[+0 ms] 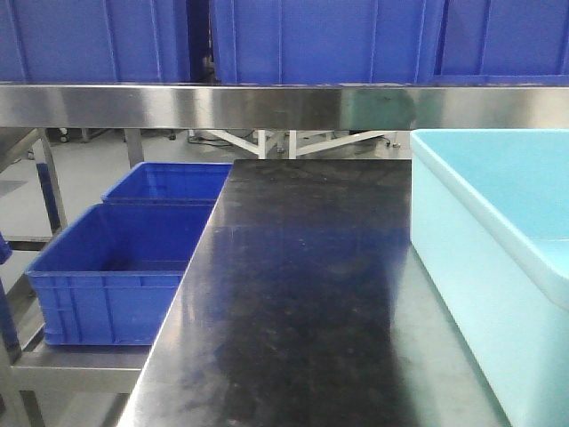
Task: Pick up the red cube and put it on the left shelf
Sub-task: 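Lower the right gripper into the light-blue bin above the red cube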
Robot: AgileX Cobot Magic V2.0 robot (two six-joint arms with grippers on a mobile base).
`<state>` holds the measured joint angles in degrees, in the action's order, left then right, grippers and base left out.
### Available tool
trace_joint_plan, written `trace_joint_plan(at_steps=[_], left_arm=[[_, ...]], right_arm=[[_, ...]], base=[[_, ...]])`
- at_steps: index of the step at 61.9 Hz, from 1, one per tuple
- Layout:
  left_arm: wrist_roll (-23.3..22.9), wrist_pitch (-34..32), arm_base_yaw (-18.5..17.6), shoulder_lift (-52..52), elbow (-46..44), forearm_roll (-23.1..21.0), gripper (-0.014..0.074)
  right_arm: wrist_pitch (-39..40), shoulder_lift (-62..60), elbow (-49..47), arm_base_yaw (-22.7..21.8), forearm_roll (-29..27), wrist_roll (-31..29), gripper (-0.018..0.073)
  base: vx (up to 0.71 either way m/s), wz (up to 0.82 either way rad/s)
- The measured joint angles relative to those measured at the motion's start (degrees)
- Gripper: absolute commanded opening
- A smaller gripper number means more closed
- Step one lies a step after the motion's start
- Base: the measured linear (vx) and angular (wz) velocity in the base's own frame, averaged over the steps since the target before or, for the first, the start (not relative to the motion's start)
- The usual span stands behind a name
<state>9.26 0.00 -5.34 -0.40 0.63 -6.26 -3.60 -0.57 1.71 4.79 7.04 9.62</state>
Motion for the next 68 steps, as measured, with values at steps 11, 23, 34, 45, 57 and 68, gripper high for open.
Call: trace_joint_plan(at_steps=[11, 23, 34, 45, 57, 68], left_arm=[[0.0, 0.0, 0.0, 0.0, 0.0, 0.0, 0.0106], [0.0, 0.0, 0.0, 0.0, 0.0, 0.0, 0.0106], [0.0, 0.0, 0.0, 0.0, 0.0, 0.0, 0.0106], [0.0, 0.0, 0.0, 0.0, 0.0, 0.0, 0.0106], [0.0, 0.0, 0.0, 0.0, 0.0, 0.0, 0.0106], [0.0, 0.0, 0.0, 0.0, 0.0, 0.0, 0.0106]], right_arm=[[0.0, 0.0, 0.0, 0.0, 0.0, 0.0, 0.0056], [0.0, 0.0, 0.0, 0.0, 0.0, 0.0, 0.0056], [0.0, 0.0, 0.0, 0.0, 0.0, 0.0, 0.0056], [1.4, 0.0, 0.0, 0.0, 0.0, 0.0, 0.0056], [1.5, 4.5, -2.6, 0.0, 0.0, 0.7, 0.0056], [-2.5, 19.5, -11.8, 0.0, 0.0, 1.1, 0.0059]], base=[[0.00, 0.00], [0.00, 0.00], [0.00, 0.00], [0.00, 0.00], [0.00, 0.00], [0.00, 0.00]])
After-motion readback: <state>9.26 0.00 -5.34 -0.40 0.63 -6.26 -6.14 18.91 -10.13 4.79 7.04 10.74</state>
